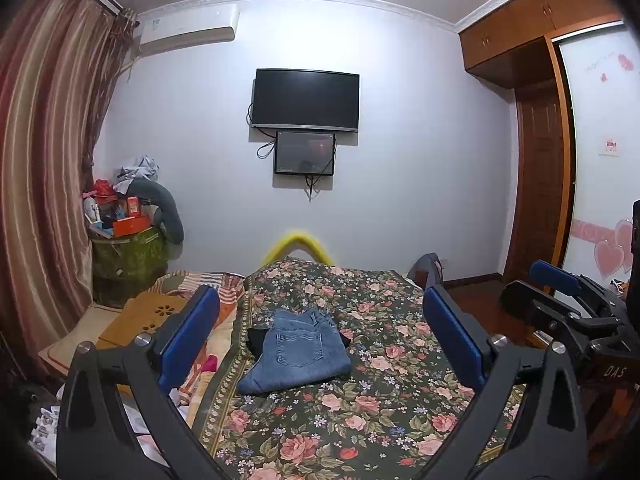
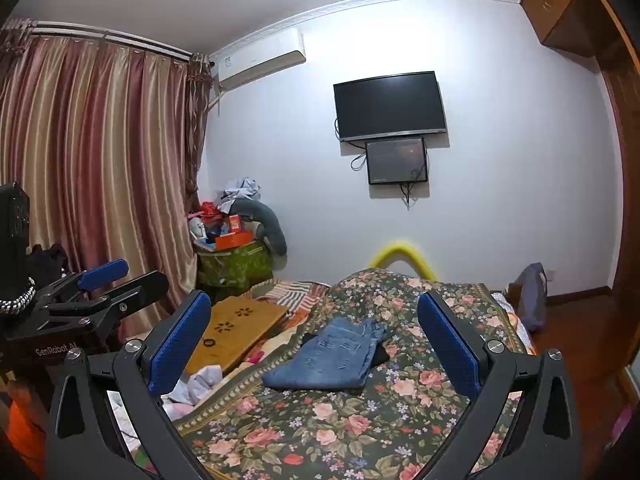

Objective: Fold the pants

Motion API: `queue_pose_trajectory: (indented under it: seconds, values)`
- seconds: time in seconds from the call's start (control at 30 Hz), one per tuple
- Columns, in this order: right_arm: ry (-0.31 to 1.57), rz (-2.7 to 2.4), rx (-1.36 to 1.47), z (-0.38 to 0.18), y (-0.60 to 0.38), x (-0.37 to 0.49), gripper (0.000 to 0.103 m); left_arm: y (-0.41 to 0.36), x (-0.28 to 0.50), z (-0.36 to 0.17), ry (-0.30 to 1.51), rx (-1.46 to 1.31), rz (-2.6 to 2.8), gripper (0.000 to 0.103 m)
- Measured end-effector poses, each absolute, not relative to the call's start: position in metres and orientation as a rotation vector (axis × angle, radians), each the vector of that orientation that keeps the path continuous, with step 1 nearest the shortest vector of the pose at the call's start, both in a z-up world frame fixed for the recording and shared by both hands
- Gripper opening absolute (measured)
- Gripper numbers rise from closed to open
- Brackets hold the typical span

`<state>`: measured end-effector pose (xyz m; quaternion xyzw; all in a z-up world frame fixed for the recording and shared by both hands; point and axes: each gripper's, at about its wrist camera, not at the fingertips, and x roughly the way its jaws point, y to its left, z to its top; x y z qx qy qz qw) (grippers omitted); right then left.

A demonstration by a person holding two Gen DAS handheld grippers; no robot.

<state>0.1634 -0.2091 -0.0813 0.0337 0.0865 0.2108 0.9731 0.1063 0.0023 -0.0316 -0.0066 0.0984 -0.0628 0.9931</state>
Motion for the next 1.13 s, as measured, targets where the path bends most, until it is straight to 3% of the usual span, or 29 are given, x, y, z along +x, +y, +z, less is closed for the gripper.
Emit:
queue_pose_trajectory:
  seconds: [1.13]
  values:
    - [0.187,0.422,0.079,-0.0842,-0.2045,0.1657,0.103,0.0025,0.1094,-0.0386,0.217,-0.013,-0.148,0.103]
